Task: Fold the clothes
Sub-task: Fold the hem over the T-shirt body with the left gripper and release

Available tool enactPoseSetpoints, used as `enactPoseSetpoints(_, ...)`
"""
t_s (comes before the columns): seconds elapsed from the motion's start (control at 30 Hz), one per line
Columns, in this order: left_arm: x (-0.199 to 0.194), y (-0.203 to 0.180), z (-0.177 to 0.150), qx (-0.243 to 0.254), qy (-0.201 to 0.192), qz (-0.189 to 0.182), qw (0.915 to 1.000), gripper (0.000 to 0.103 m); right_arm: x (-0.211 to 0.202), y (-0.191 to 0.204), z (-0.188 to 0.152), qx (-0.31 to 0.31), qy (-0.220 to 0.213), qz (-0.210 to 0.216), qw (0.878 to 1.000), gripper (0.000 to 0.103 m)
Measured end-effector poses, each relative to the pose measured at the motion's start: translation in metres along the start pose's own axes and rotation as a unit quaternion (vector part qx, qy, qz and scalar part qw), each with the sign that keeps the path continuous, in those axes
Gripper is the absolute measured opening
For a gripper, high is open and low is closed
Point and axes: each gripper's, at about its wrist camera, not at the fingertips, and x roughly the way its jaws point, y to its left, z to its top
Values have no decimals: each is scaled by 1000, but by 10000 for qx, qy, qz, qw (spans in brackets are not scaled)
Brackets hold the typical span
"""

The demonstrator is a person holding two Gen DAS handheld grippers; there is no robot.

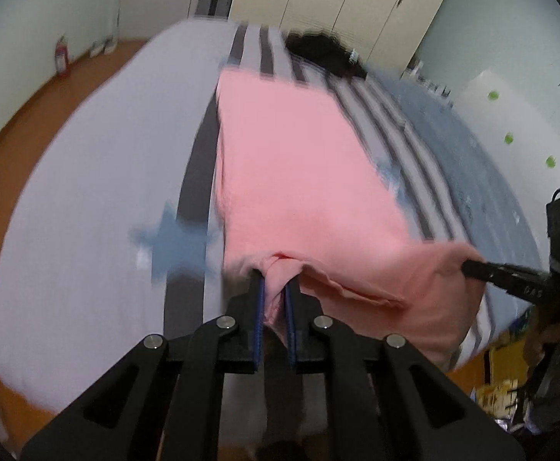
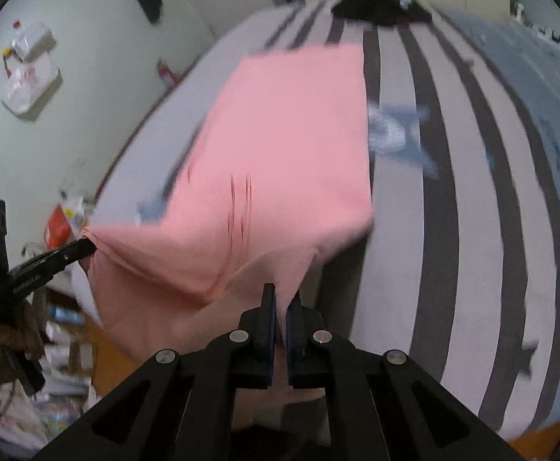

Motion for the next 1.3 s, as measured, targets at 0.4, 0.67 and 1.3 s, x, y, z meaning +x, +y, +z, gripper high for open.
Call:
enactPoseSetpoints(0.4, 140, 30, 173, 315, -487, 236, 9980, 7, 55, -38, 171, 253, -995, -115, 9946, 4)
enactPoseSetpoints(0.67, 223, 36, 220, 404, -223, 505, 9977, 8, 128, -83, 237, 467, -786, -21, 9958, 4)
enactPoseSetpoints(1.3, 290, 58, 246, 623, 236, 391, 9970, 8, 195, -114, 285, 668, -505, -80, 9965, 4)
